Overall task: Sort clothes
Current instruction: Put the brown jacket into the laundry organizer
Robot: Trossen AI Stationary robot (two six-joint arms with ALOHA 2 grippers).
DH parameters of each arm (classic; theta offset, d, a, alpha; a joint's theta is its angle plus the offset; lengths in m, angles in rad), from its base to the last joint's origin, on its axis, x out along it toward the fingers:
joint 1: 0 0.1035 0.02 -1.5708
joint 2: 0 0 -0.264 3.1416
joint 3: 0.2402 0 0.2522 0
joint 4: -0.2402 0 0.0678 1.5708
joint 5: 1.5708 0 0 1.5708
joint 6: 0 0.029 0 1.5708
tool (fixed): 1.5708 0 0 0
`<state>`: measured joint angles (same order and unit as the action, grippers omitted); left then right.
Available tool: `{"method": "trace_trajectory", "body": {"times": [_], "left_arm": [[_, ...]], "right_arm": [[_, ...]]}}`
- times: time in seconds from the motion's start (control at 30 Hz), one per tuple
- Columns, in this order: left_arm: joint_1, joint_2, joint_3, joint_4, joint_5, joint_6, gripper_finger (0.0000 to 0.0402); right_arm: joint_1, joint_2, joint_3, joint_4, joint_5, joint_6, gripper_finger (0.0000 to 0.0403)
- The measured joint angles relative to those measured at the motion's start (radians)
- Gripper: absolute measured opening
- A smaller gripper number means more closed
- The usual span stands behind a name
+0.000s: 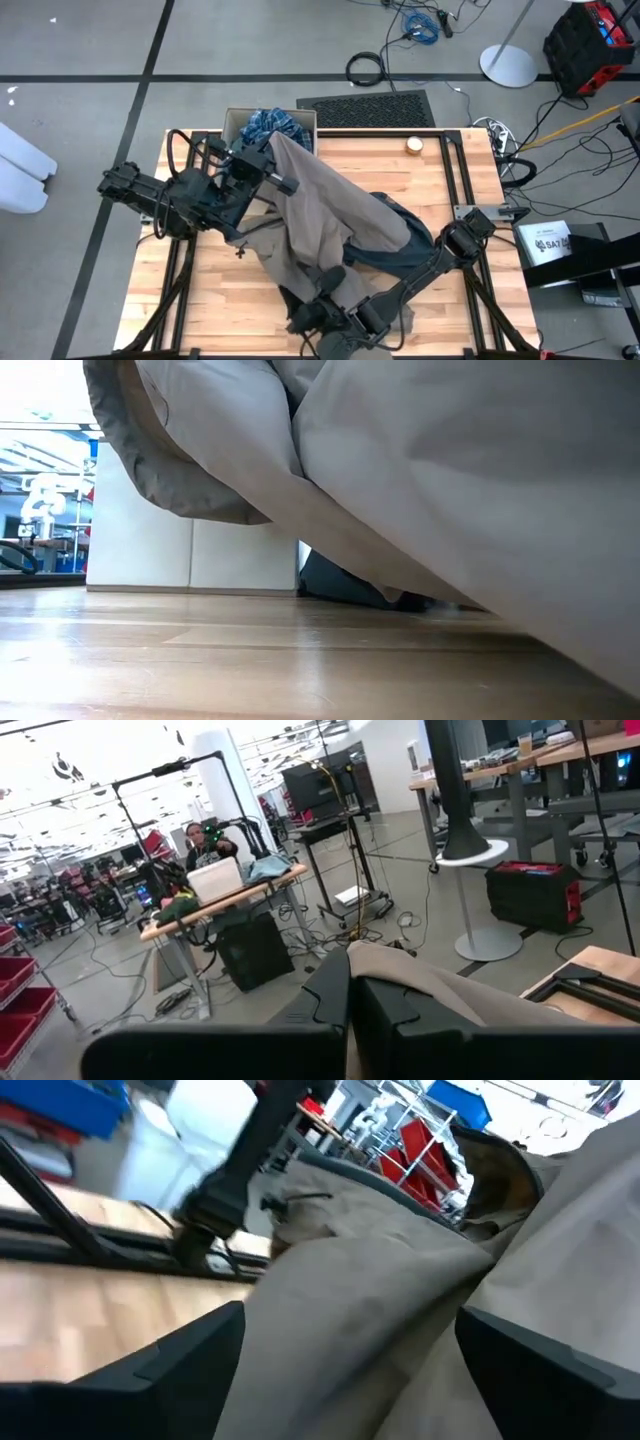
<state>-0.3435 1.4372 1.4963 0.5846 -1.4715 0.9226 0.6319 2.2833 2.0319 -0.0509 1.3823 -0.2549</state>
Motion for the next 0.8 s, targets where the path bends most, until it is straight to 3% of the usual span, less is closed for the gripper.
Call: {"method": "trace_trajectory", "body": {"times": [0.13, 0.3, 0.43, 0.8], "left_arm": [[0.000, 0.000, 0.000, 0.000, -0.001, 0.000, 0.0009], [0.000, 0.000, 0.000, -0.001, -0.004, -0.001, 0.0009], [-0.005, 0.000, 0.000, -0.001, -0.017, -0.002, 0.0009], [-0.005, 0.000, -0.023, -0.004, -0.025, -0.036, 0.0009]], "right_arm": [[0.015, 0.000, 0.000, 0.052, -0.011, 0.018, 0.0356], [0.017, 0.000, 0.000, 0.023, -0.132, 0.186, 0.0354], [-0.001, 0.018, 0.000, -0.041, -0.155, 0.296, 0.0353], [-0.064, 0.090, -0.001, -0.032, -0.055, 0.281, 0.0352]]}}
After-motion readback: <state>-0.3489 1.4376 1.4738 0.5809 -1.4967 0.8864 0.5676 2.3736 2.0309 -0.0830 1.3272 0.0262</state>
